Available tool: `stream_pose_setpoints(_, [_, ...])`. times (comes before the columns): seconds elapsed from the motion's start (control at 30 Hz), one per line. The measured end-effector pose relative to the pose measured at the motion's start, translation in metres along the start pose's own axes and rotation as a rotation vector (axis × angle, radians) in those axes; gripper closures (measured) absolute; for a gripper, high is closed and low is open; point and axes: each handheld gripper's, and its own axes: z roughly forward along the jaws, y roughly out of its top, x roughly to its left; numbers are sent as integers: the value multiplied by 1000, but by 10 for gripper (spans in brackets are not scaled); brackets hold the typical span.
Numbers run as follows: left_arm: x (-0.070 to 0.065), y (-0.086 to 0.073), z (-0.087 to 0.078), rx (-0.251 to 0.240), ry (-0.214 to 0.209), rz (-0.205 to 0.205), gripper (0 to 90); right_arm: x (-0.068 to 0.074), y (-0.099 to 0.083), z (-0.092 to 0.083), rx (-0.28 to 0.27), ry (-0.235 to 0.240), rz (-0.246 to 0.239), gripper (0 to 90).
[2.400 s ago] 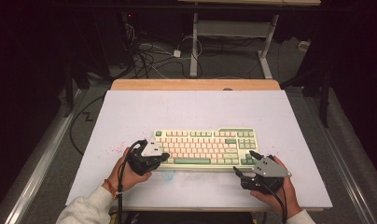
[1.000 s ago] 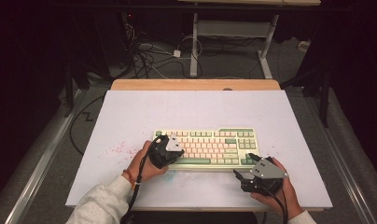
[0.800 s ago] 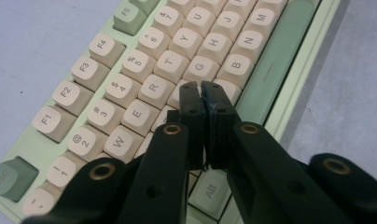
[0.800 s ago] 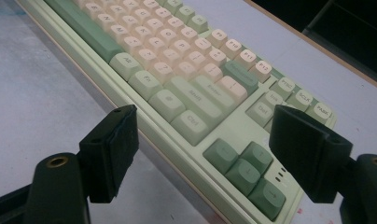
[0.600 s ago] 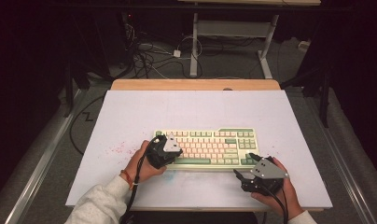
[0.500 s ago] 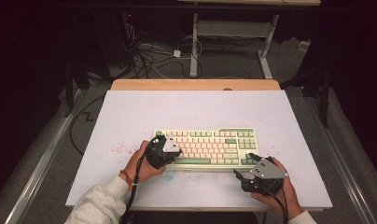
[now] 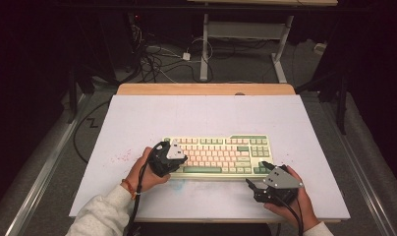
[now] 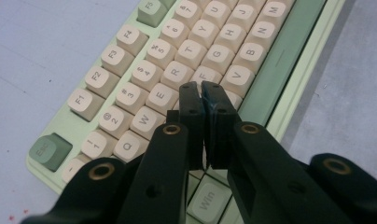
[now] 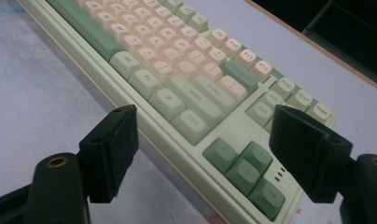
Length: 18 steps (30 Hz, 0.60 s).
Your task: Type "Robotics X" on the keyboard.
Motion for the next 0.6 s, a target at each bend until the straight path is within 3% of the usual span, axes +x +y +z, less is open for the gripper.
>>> stream_pose_setpoints(0.33, [13, -2, 3, 10, 20, -31, 851, 1, 0, 1, 5, 3, -2, 242])
stream_pose_setpoints(0.6, [18, 0, 12, 28, 4, -43, 850, 2, -1, 4, 16, 12, -12, 242])
